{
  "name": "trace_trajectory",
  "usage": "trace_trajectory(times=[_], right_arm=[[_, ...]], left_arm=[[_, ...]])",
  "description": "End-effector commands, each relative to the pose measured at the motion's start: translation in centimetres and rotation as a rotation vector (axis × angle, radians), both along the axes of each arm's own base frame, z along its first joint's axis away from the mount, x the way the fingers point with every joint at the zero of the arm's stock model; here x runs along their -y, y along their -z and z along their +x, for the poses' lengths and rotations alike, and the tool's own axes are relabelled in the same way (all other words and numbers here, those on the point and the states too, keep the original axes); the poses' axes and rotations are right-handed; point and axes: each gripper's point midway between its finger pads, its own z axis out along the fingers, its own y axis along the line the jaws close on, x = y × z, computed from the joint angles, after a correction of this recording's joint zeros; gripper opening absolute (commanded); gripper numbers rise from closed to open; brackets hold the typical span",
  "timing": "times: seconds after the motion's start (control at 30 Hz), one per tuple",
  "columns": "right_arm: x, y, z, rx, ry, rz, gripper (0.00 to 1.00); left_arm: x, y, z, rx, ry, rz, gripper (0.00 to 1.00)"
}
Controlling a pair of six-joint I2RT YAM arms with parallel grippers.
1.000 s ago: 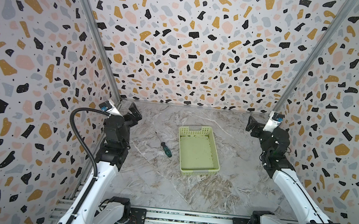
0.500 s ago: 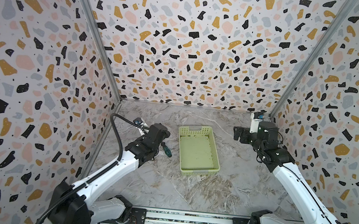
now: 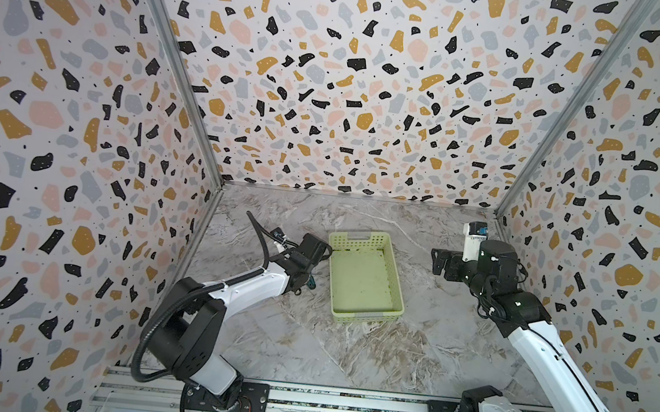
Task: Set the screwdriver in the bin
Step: 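Lower the left gripper and close it on the screwdriver handle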
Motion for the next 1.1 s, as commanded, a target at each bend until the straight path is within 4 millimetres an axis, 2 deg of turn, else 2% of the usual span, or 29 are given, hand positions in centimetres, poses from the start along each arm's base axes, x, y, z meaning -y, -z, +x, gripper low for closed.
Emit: trace_trajectory(times=[0.0,0.17,0.33,0.47,0.63,0.87,1.07], right_arm=[[1.3,0.5,-0.8,-0.012,0.027,0.005,0.99],[2.3,1.3,-1.6,-0.023,0.052,0.037,0.99],[3.4,1.6,-2.2,-0.033,0.082,0.029,0.99],[3.9,2.0,-2.7,-0.039,0.096,0.023,0.99],[4.5,2.4,-3.1,-0.045,0.109,0.017,0.99],[5.1,2.6,-3.4,-0.046,0.119,0.007,0.99],[5.4,3.2,-3.5,-0.056,0.121,0.009,0.99]], left_arm=[[1.6,0.0,1.4,0.011,0.020,-0.029,0.82],[2.4,2.5,1.6,-0.057,0.033,-0.019,0.79],[2.3,4.0,0.6,-0.062,0.010,-0.032,0.75],[2.5,5.1,0.6,-0.085,0.014,-0.031,0.73],[2.8,5.6,0.7,-0.103,0.011,-0.014,0.68],[2.7,6.5,0.6,-0.119,0.005,-0.002,0.55],[2.7,7.5,0.4,-0.145,0.008,0.006,0.52]])
